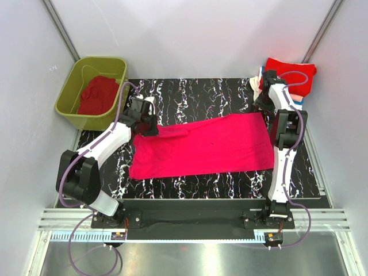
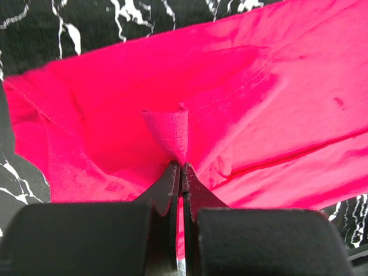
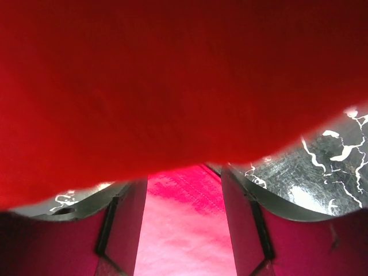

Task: Fold and stack the t-shirts
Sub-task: Fold the tshirt

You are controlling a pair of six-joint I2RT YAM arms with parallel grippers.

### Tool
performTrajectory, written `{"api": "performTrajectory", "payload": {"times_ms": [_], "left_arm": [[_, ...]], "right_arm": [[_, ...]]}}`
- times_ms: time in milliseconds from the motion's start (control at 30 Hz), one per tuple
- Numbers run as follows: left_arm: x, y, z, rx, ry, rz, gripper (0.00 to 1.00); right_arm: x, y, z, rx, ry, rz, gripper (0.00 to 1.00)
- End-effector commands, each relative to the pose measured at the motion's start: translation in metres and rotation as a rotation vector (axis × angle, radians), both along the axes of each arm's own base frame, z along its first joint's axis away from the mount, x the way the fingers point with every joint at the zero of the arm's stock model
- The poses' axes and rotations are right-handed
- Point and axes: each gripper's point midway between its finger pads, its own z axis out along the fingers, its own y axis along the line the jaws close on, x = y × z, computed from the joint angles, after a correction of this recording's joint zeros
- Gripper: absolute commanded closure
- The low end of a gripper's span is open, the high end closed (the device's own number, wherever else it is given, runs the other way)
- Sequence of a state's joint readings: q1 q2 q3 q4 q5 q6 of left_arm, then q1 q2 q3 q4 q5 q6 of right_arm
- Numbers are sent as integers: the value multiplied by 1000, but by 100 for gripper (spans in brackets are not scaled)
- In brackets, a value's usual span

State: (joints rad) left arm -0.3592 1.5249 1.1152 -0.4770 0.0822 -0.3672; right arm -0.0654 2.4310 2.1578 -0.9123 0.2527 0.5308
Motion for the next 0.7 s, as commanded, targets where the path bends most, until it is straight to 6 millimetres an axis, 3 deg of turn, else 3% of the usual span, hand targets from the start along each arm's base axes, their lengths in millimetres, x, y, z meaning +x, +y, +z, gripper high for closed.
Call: {"api": "performTrajectory", "payload": {"times_ms": [0,267,333,433,567,633,667], "left_arm": [[8,-6,10,-31,-62,-5,100],[7,-8,3,-39,-50,-7,100],[7,-8,1,-35,-46,-5,100],[6,-8,0,-34,-45,-5,100],[7,-7,0,-32,-46,-5,100],[7,-8,3,-34,-48,-4,100],[10,-8,8,-39,-60,-4,100]], "right_arm": [[0,0,1,-19,-9,6,40],[0,3,-13,-5,6,16,51],[2,5,-16,-3,10,23,61],[3,7,-20,-9,21,30,67],[3,5,-7,-25,9,31,83],[3,4,-1,-31,-2,32,100],[4,3,8,-44,-13,35,100]]}}
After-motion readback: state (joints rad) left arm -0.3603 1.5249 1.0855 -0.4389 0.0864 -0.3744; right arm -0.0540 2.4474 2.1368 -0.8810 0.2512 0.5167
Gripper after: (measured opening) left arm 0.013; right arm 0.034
